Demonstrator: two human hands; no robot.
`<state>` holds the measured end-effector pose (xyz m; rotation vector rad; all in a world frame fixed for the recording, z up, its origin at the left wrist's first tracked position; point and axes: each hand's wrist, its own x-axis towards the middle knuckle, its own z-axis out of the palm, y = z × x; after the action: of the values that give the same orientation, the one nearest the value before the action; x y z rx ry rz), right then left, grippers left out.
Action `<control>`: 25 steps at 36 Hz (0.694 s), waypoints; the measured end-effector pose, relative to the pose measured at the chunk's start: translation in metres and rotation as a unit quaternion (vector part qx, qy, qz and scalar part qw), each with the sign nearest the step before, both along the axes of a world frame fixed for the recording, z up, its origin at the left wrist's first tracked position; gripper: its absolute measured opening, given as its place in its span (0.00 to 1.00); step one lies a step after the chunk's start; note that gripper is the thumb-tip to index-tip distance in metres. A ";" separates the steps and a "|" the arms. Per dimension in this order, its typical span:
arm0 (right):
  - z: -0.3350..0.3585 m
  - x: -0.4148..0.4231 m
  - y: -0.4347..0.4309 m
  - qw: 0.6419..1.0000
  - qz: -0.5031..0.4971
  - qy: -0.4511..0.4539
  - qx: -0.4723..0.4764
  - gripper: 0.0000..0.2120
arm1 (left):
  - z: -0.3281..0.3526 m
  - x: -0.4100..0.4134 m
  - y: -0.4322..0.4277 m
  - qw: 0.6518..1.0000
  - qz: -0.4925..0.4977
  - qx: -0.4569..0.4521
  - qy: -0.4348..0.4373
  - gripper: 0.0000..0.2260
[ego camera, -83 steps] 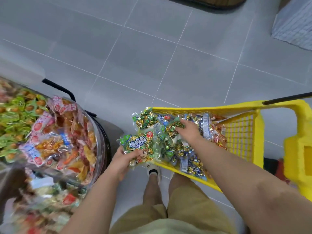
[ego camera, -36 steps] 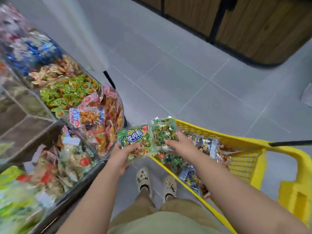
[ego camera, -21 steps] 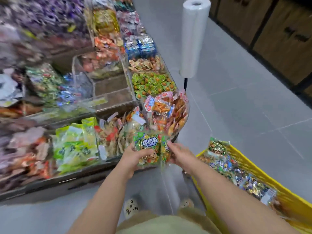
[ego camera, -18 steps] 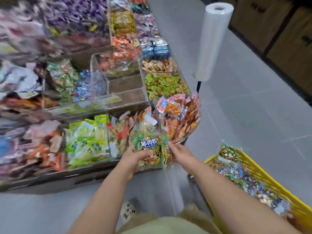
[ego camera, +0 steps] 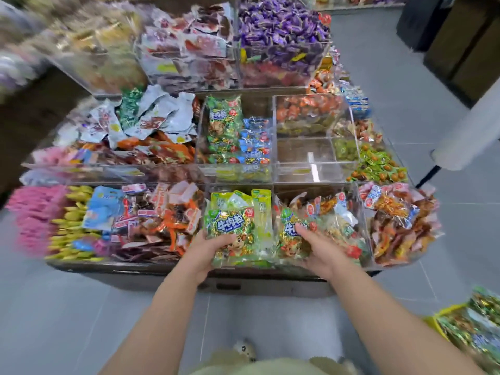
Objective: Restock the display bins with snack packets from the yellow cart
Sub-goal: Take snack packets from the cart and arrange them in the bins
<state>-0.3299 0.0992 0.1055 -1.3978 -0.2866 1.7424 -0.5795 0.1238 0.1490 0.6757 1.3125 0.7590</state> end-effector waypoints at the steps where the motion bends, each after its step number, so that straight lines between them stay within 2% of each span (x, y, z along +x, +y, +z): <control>1: 0.001 -0.009 0.005 1.000 -0.004 -0.007 0.011 0.44 | 0.002 -0.011 0.006 1.000 0.009 0.001 -0.006 0.65; 4: 0.006 -0.031 0.019 0.998 -0.005 -0.046 0.034 0.53 | 0.008 -0.035 0.023 1.000 0.027 -0.004 -0.001 0.55; 6: 0.007 -0.041 0.030 0.996 0.012 -0.073 0.046 0.58 | 0.009 -0.047 0.035 0.999 0.035 -0.005 0.000 0.44; 8: 0.007 -0.049 0.041 0.995 0.031 -0.086 0.047 0.59 | 0.009 -0.055 0.045 0.999 0.038 -0.008 0.011 0.33; 11: 0.010 -0.058 0.060 0.994 0.040 -0.098 0.041 0.58 | 0.009 -0.063 0.062 0.999 0.040 0.003 0.020 0.24; 14: 0.013 -0.064 0.080 0.993 0.041 -0.100 0.049 0.56 | 0.014 -0.069 0.077 0.999 0.033 0.010 0.017 0.27; 16: 0.015 -0.067 0.093 0.988 0.040 -0.136 0.061 0.54 | 0.015 -0.076 0.087 0.999 0.049 0.011 0.005 0.30; 19: 0.014 -0.069 0.116 0.976 0.041 -0.204 0.067 0.50 | 0.015 -0.090 0.101 0.996 0.093 -0.003 -0.007 0.47; 20: 0.014 -0.070 0.125 0.975 0.044 -0.207 0.068 0.48 | 0.015 -0.094 0.106 0.995 0.101 -0.004 -0.004 0.50; 23: 0.016 -0.074 0.150 0.971 0.062 -0.221 0.070 0.42 | 0.018 -0.103 0.123 0.994 0.105 0.005 -0.016 0.50; 25: 0.019 -0.076 0.166 0.963 0.073 -0.245 0.082 0.43 | 0.020 -0.106 0.137 0.994 0.107 0.019 -0.018 0.46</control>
<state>-0.4058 0.2649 0.1250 -1.7030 -0.8029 1.4222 -0.6853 0.2606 0.1693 0.5536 1.3540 0.9685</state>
